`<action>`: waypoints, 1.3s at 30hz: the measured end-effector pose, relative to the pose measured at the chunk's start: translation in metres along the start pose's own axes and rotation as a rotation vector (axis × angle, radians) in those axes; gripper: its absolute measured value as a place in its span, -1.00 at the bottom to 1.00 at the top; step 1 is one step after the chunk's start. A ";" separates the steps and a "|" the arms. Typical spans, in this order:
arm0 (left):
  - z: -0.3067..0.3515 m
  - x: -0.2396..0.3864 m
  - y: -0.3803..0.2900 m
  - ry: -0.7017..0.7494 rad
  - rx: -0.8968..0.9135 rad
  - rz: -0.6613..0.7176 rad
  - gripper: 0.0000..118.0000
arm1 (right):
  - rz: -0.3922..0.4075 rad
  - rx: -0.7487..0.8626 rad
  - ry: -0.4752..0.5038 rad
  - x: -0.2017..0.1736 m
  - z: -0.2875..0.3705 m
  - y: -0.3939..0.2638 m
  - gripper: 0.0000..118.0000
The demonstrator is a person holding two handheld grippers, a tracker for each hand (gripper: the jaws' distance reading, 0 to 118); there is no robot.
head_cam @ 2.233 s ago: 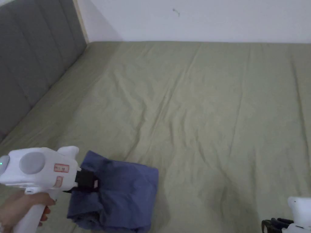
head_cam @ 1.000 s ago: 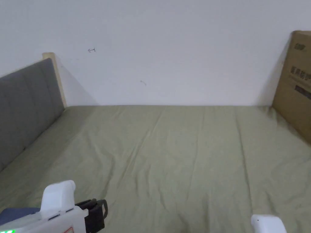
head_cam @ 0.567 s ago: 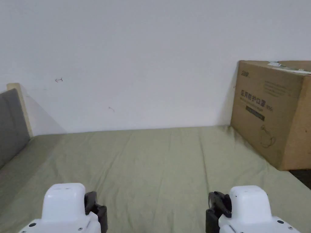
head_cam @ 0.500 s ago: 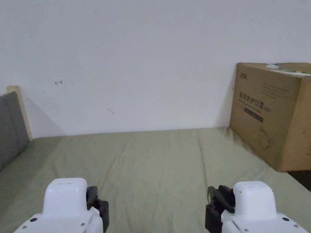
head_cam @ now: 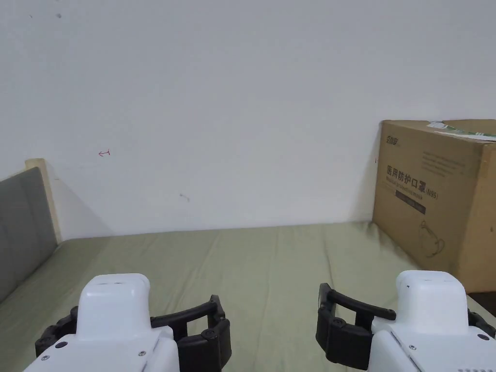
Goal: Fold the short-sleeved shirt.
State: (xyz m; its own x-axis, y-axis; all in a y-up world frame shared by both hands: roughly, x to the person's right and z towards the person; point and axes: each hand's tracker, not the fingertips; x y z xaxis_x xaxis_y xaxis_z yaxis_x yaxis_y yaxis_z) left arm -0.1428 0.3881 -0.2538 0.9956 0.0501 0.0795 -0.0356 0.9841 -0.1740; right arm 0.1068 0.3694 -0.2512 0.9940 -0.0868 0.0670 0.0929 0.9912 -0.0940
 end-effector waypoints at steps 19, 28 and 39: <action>0.012 0.004 0.027 0.071 -0.063 0.001 1.00 | 0.066 -0.049 0.032 -0.005 -0.018 0.007 0.89; 0.007 0.000 0.024 0.038 -0.111 0.034 1.00 | 0.075 -0.092 0.042 -0.008 -0.025 0.001 0.89; -0.006 -0.005 0.021 0.083 -0.151 0.048 1.00 | 0.082 -0.122 0.058 -0.014 -0.029 -0.005 0.89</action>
State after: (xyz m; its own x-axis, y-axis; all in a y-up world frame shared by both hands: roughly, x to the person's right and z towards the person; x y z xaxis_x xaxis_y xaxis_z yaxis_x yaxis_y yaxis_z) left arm -0.1478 0.4079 -0.2642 0.9970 0.0761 -0.0123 -0.0760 0.9439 -0.3213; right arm 0.0938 0.3624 -0.2804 0.9999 -0.0150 -0.0034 0.0139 0.9760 -0.2173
